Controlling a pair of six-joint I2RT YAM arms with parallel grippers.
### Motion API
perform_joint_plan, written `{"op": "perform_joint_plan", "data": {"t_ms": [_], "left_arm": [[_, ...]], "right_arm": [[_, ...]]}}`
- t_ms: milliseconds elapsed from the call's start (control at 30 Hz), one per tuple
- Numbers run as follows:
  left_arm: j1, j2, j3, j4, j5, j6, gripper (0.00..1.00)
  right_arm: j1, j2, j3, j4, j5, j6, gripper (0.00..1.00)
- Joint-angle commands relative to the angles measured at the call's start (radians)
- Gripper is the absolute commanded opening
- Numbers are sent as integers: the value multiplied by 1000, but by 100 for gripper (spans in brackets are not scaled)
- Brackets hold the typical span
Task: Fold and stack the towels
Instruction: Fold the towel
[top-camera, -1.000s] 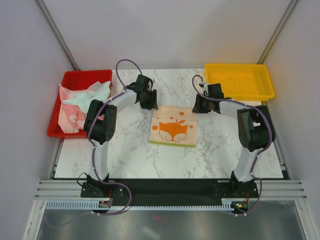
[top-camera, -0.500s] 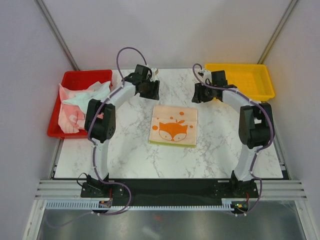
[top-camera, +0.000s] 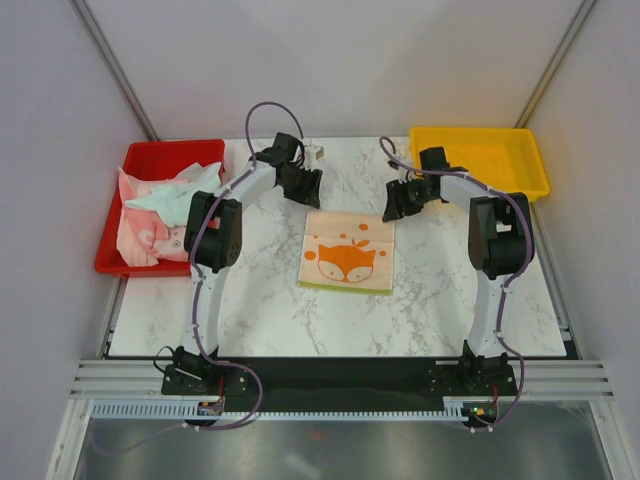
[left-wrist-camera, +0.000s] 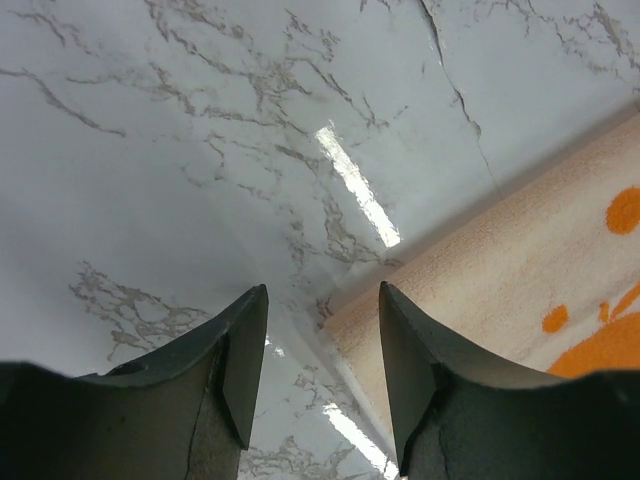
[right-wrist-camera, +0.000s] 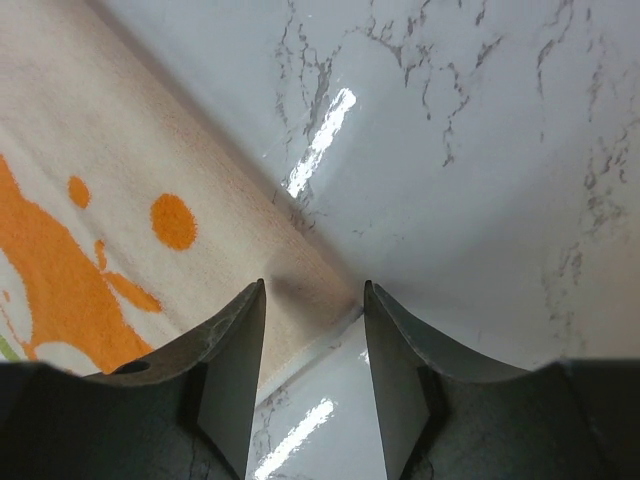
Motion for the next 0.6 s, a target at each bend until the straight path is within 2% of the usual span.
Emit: {"op": "perform_joint_plan", "data": {"t_ms": [0,167,367,433,567], "left_arm": [[6,33,40,-65,93,98,55],[10,36,27,-88,159,141,46],[15,33,36,-103,116,164,40],[16,36,40,-105,116,164,40],[26,31,41,-105,112,155,55]], "right_arm": [[-5,28,47,-39,-76,-66,52],[-14,37,44,-48,-95,-90,45],[-29,39,56,-50,-106,-90,35],[-28,42,59,-48,-121,-90,31],[-29,58,70,-47,-135,-86,23]]}}
